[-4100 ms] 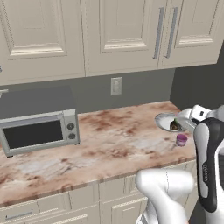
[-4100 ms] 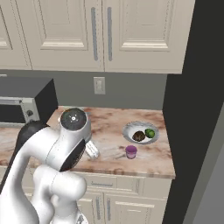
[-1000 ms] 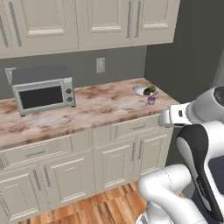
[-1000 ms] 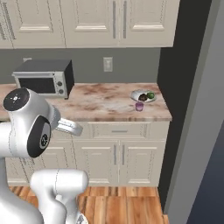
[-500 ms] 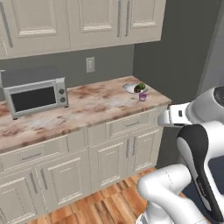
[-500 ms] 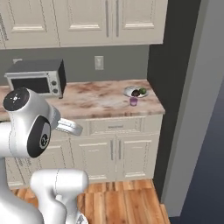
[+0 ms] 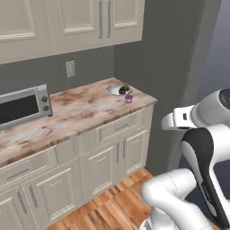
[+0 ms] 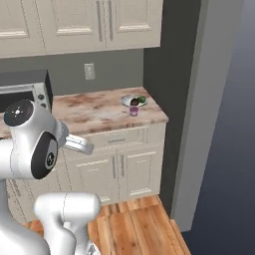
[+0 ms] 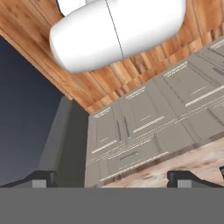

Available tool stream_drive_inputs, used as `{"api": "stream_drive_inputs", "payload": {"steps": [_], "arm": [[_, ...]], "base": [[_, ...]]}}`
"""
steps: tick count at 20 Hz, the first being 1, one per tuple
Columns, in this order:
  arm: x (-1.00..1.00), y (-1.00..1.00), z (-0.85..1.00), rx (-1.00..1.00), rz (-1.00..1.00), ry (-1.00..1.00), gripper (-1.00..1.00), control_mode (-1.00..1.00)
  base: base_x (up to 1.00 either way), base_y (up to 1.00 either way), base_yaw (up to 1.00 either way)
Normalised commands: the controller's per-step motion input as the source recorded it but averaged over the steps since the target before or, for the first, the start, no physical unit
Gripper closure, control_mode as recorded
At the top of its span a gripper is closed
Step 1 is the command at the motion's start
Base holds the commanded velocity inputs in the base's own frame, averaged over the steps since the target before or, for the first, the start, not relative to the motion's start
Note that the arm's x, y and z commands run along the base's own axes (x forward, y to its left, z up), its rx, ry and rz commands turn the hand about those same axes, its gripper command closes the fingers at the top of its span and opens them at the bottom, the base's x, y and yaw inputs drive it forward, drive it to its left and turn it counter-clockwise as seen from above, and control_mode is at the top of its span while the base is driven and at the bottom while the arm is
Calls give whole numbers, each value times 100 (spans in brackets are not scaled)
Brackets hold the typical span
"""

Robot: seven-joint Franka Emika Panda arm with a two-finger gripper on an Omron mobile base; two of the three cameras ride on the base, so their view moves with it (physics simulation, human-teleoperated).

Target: Pick the avocado and bread from the counter and place them on the plate. Then pick the jam from the cabinet and place it next to the plate. Lastly close the cabinet door.

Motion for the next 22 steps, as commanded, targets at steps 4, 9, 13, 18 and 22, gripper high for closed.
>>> {"api": "stream_drive_inputs", "payload": {"steps": [4,9,13,18,22], "arm": [[0,0,0,0,0,0,-100,100],[0,0,0,0,0,0,-100,100],[0,0,0,0,0,0,-100,100],[0,0,0,0,0,0,-100,100],[0,0,0,0,0,0,-100,100]], "base": [[-34,24,-38],[-37,22,-40],[-44,20,-41],[-47,19,-43],[-48,17,-43]]}}
